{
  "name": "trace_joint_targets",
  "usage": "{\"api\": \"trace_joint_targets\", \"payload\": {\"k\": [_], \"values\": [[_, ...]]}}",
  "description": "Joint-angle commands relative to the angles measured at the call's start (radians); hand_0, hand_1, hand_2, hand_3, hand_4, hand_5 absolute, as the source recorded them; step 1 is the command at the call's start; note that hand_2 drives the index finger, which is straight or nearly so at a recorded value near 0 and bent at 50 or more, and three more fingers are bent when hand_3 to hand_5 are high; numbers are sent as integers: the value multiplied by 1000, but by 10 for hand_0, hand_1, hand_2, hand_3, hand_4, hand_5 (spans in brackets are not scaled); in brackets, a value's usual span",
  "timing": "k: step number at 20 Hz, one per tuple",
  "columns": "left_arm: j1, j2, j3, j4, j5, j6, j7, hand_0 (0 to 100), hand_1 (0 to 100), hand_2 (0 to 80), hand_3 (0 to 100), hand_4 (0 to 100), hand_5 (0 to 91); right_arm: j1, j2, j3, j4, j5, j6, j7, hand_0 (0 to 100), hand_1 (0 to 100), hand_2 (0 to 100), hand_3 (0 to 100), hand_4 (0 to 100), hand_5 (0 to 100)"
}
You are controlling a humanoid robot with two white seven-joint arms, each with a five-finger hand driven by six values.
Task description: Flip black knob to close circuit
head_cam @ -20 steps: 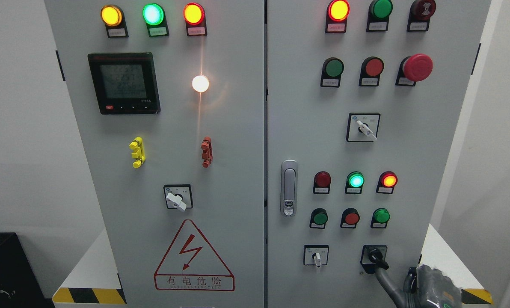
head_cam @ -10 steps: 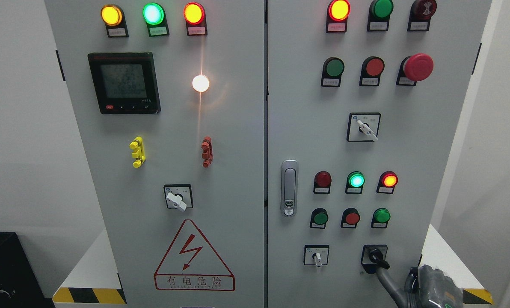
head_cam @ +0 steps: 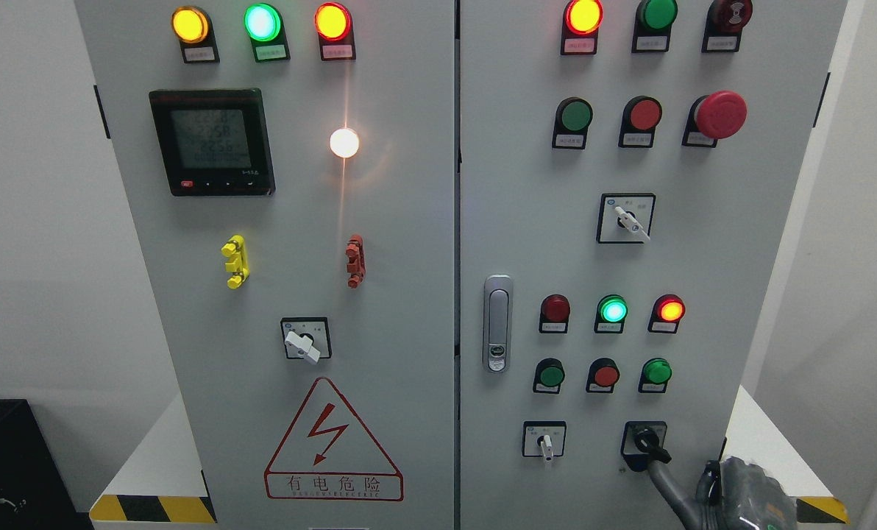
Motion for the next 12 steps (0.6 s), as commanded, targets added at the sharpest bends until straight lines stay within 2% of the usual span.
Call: {"api": "trace_joint_targets", "payload": {"k": [1, 12], "values": [[21, 0, 0, -23, 0, -1, 0, 120, 556, 0, 0, 0, 0, 15, 0, 17, -25, -8, -5, 7, 0, 23, 875, 1000, 948, 1000], [21, 0, 0, -23, 0, -1, 0, 120, 556, 0, 0, 0, 0, 16, -2, 55, -14, -8, -5, 7, 0, 26, 875, 1000, 948, 1000]]}}
